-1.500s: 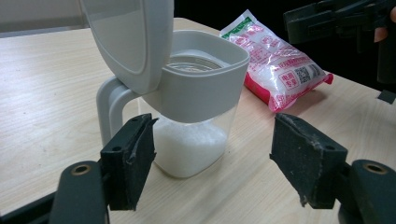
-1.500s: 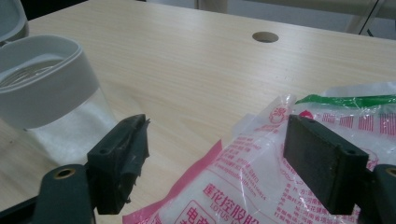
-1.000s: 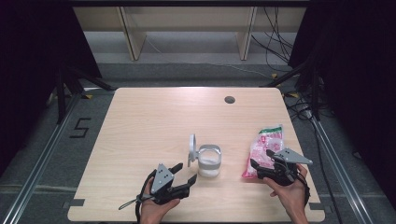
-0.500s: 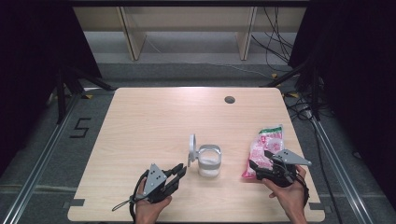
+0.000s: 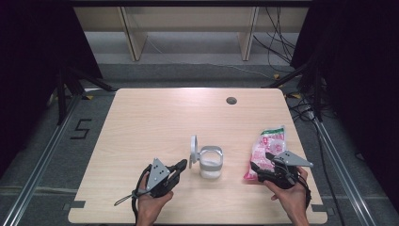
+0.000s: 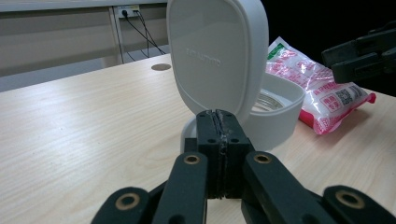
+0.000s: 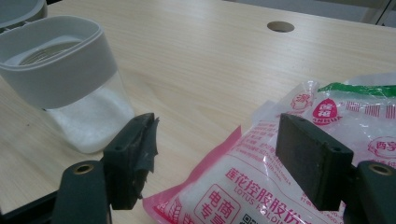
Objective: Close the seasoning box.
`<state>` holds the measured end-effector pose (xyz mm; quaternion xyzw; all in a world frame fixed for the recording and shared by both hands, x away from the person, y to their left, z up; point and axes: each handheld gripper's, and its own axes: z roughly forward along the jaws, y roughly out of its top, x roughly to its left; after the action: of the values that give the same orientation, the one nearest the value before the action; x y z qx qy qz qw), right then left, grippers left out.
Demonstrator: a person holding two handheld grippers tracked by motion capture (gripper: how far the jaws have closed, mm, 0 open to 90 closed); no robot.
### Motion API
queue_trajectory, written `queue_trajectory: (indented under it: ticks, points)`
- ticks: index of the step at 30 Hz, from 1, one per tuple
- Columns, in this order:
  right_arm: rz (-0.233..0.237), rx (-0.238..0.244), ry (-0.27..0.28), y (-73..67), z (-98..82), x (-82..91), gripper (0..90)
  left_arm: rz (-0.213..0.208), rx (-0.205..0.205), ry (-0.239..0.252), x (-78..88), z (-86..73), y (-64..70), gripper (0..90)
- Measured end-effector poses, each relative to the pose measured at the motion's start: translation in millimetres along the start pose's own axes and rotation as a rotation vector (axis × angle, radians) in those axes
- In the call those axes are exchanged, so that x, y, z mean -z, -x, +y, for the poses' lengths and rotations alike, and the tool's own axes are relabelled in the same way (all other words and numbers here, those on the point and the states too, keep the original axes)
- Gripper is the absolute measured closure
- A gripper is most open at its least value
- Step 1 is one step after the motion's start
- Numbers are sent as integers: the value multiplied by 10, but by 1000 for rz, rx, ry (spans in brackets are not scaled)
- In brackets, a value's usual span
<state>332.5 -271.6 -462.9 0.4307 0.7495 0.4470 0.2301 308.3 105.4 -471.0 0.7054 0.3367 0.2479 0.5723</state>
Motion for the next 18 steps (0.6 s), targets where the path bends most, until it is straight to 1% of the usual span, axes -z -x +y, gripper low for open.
queue_trajectory:
  ticks: [1,3,4,5,7,8,9,10,11,12,13,14,15,16,17,18]
  points:
    - [4,-4,-3,-3,-1,3,301,2,-7,-8,2,20,-2,886]
    - [7,-8,-3,-6,0,7,302,-9,-20,-9,-18,56,-7,888]
    - [5,-7,-2,-5,3,5,302,-10,-10,-5,-25,63,0,889]
    - [5,-7,-2,-5,3,5,302,-17,-18,-3,-37,74,2,889]
    - [8,-5,-4,-10,1,4,303,-21,-14,4,-60,86,10,889]
    - [10,-7,-3,-12,0,5,304,-18,-18,-3,-63,97,13,889]
    - [13,-13,0,-16,1,5,304,-21,-8,13,-78,105,18,889]
    - [20,-13,-5,-12,4,4,304,-23,-14,14,-81,116,15,889]
    - [16,-3,-14,-6,6,8,304,-16,-16,4,-74,129,18,889]
    - [19,-5,-13,-7,5,9,304,-14,-4,8,-76,132,24,889]
    - [30,-15,-8,-12,5,9,304,-15,-6,9,-79,139,21,889]
    - [23,-2,-12,-8,4,12,304,-15,-7,7,-84,146,16,889]
    - [25,-13,-3,-15,5,8,304,-17,-26,7,-91,157,5,889]
    - [25,-15,-3,-15,6,8,304,-22,-19,14,-109,159,11,889]
    - [29,-12,-6,-12,5,9,303,-17,-15,3,-108,165,20,888]
    - [29,-15,-9,-15,6,10,303,-19,-25,3,-115,170,23,888]
